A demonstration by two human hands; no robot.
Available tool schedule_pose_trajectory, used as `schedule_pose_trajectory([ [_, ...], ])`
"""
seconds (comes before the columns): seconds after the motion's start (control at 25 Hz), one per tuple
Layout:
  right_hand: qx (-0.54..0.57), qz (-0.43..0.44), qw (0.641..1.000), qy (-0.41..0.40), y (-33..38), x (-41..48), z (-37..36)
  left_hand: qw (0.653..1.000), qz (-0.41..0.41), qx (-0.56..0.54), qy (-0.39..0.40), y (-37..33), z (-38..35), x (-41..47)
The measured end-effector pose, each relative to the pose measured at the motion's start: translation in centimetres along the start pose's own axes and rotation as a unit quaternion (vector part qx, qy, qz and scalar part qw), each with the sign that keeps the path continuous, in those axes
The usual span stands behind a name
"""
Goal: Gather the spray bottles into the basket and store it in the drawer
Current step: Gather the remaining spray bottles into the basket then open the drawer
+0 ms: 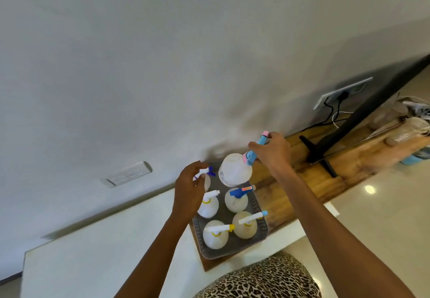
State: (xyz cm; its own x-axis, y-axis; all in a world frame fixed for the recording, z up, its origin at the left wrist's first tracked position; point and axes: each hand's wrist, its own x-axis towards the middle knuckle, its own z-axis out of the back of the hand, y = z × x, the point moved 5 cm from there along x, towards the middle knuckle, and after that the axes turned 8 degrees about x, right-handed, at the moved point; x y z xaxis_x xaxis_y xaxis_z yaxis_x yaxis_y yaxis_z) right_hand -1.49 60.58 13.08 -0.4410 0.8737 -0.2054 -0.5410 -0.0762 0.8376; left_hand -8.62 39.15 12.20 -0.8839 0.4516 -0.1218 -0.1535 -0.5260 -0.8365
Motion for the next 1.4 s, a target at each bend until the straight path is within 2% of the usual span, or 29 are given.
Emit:
schedule_pose_trajectory([
  [0.12,0.066,-0.118,0.990,0.039,-2.8,2.1,-2.5,1.000,0.029,-0.003,0.003,1.0,0.1,0.5],
  [0.28,0.151,-0.203,0.967,0.031,-5.3,4.5,-5.4,0.997,0.079,0.003,0.006,2.8,-0.9,2.0],
  [0.36,0.170,-0.210,0.962,0.026,-6.1,5.6,-6.1,0.995,0.101,0.014,0.001,3.8,-1.4,2.6],
  [0.52,0.139,-0.202,0.969,0.014,-8.2,6.9,-6.6,0.992,0.123,0.026,0.001,5.4,-2.7,3.8],
  [0.64,0.108,-0.220,0.969,0.028,-9.9,7.5,-7.8,0.990,0.133,0.044,0.029,6.6,-4.3,5.2],
  [0.8,0.133,-0.274,0.951,0.049,-11.7,8.0,-10.2,0.982,0.113,0.117,0.096,8.4,-7.1,7.4],
  [0.88,0.121,-0.274,0.953,0.050,-12.2,8.6,-11.3,0.964,0.066,0.216,0.140,9.6,-8.6,9.2],
  [1.0,0.137,-0.269,0.953,0.036,-13.0,9.3,-12.8,0.894,0.005,0.395,0.212,12.1,-10.2,11.5],
  [1.08,0.154,-0.284,0.946,0.035,-13.5,9.4,-13.5,0.862,-0.003,0.437,0.258,13.5,-11.1,11.7],
  [1.16,0.161,-0.307,0.937,0.040,-14.3,9.4,-14.1,0.850,-0.001,0.448,0.277,14.4,-11.9,11.2],
  [1.4,0.171,-0.318,0.931,0.050,-15.4,9.7,-15.4,0.856,0.009,0.465,0.225,15.3,-13.2,10.6],
])
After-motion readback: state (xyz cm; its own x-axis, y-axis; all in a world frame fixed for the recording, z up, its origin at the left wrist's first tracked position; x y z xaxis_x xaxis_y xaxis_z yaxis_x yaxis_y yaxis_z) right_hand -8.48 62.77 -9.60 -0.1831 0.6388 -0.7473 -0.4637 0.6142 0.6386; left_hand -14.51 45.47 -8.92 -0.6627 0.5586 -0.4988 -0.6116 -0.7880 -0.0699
